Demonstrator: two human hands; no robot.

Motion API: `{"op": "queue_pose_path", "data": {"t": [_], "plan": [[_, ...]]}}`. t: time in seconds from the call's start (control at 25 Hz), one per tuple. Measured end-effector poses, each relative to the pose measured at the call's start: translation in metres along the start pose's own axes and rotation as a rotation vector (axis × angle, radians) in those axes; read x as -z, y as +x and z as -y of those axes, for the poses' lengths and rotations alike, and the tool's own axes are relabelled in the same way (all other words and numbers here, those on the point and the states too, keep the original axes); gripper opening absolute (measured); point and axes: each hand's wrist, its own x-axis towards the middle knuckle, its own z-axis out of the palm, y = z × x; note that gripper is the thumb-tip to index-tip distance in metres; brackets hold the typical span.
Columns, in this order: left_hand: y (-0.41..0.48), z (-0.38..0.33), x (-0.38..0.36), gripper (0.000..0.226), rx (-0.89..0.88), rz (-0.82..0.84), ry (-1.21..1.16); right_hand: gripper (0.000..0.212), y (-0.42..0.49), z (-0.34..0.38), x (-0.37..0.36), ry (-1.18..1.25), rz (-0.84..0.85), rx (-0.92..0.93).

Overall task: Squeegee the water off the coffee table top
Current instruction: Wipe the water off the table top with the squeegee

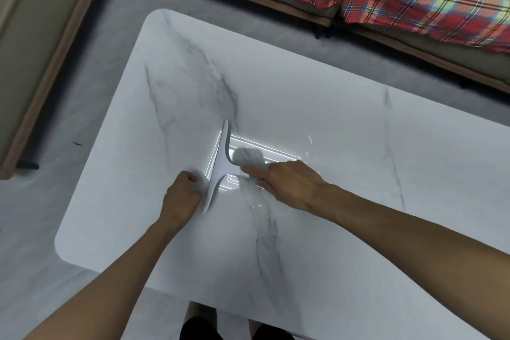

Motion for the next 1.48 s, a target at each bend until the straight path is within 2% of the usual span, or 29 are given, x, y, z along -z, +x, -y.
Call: {"op": "queue_pose_path", "data": {"t": [0.16, 0.4, 0.52, 0.64, 0.8, 0.92, 1.04, 1.16, 1.32, 1.48], "plan": [[-0.017, 0.012, -0.012, 0.034, 0.019, 0.094, 0.010, 0.043, -0.022, -0.023, -0.009, -0.023, -0.047, -0.045], [-0.031, 0.007, -0.034, 0.037, -0.046, 0.235, 0.165, 0.043, -0.129, -0.088, -0.016, -0.030, -0.077, -0.398], [-0.039, 0.009, -0.036, 0.030, -0.112, 0.279, 0.086, 0.040, -0.168, -0.092, -0.024, 0.000, -0.122, -0.497], [-0.057, 0.025, -0.027, 0.024, -0.112, 0.215, -0.021, 0.041, -0.181, -0.058, -0.029, -0.004, -0.108, -0.398], [-0.086, 0.070, -0.006, 0.014, -0.052, 0.038, -0.051, 0.044, -0.142, 0.044, -0.058, 0.053, -0.067, -0.109], [-0.107, 0.105, 0.001, 0.020, 0.024, -0.069, -0.047, 0.042, -0.097, 0.124, -0.104, -0.006, 0.032, 0.120], [-0.120, 0.132, -0.002, 0.025, 0.053, -0.090, -0.013, 0.044, -0.074, 0.165, -0.138, -0.072, 0.027, 0.156], [-0.121, 0.141, -0.019, 0.022, 0.087, -0.025, 0.020, 0.041, -0.084, 0.144, -0.149, -0.066, -0.048, 0.061], [-0.128, 0.128, -0.063, 0.024, 0.079, 0.073, 0.077, 0.041, -0.144, 0.064, -0.143, 0.019, -0.142, -0.176], [-0.141, 0.103, -0.097, 0.028, 0.029, 0.104, 0.103, 0.042, -0.227, -0.003, -0.142, -0.043, -0.122, -0.371]]}}
